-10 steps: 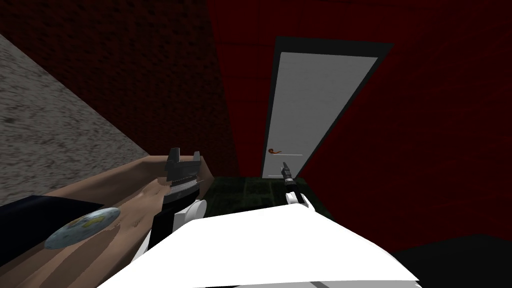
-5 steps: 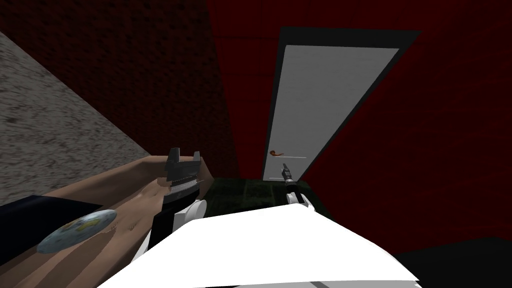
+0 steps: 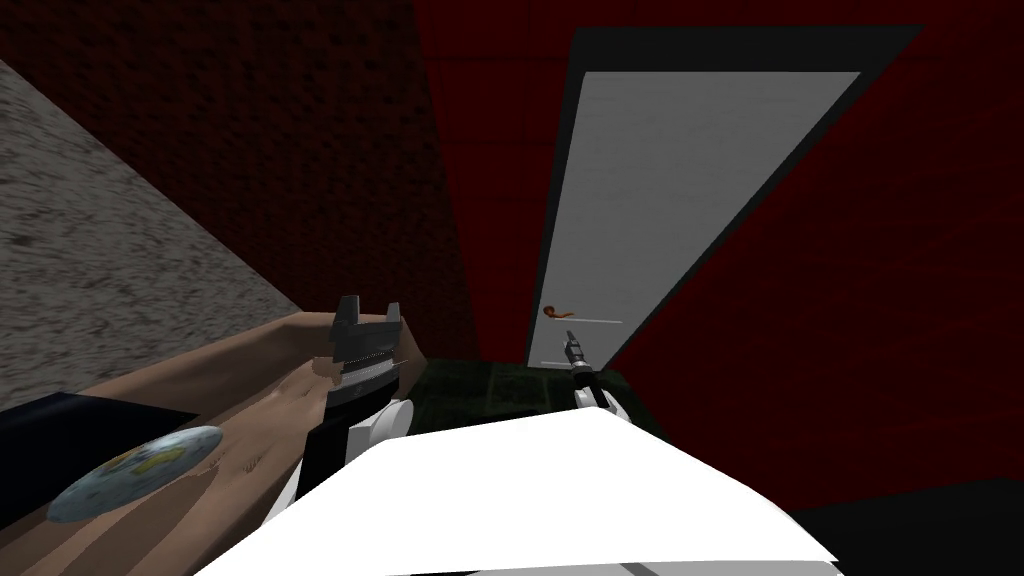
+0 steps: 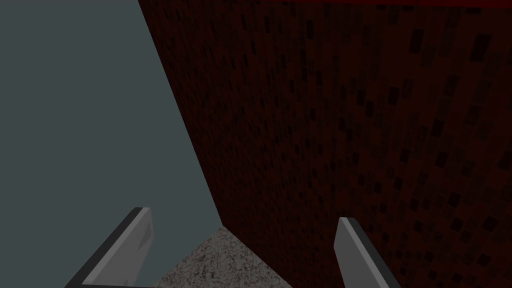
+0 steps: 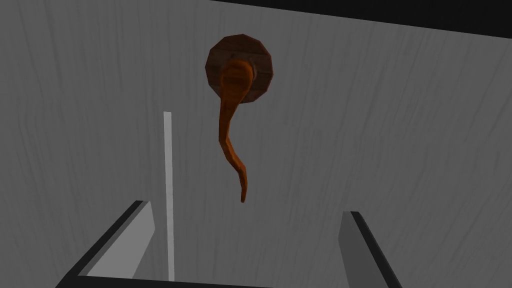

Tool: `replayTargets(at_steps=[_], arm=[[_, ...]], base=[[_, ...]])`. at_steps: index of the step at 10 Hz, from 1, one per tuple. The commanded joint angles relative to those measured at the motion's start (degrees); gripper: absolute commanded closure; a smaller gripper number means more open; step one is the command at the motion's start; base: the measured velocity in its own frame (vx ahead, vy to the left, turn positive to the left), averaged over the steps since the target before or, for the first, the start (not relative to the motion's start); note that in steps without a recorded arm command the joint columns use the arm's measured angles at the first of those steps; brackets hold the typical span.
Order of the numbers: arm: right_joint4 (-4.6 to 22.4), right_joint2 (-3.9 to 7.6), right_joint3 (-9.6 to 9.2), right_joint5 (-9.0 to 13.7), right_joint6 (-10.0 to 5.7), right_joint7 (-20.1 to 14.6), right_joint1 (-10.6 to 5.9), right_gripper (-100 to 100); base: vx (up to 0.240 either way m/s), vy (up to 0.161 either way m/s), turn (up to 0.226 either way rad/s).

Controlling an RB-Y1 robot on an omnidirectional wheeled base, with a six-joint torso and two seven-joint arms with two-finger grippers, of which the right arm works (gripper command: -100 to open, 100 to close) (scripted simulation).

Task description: Pull the door open

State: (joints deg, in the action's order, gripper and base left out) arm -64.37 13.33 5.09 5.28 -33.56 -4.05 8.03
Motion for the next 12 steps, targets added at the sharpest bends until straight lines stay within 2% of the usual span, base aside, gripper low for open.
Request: replayTargets(at_steps=[1, 2, 3, 7, 9, 12], arm=[[1.97, 0.36, 0.11, -0.05, -0.21, -0.24, -0.72, -100], [3.39, 0.60, 0.17, -0.08, -0.48, -0.38, -1.17, -100], [2.72, 0.57, 0.15, -0.03, -0.40, -0.38, -1.05, -100], [6.29, 3.09, 2.23, 1.17, -2.46, -2.26, -0.94, -100], [6.83, 3.48, 2.55, 1.35, -2.77, -2.55, -0.92, -100], [9.71, 5.55, 4.26, 2.35, -4.49, -4.09, -0.81, -100]], base=[[0.148, -0.050, 0.054], [0.142, -0.056, 0.048], [0.063, -0.029, 0.013], [0.172, 0.018, 0.128], [0.122, -0.008, 0.059], [0.134, -0.007, 0.139]])
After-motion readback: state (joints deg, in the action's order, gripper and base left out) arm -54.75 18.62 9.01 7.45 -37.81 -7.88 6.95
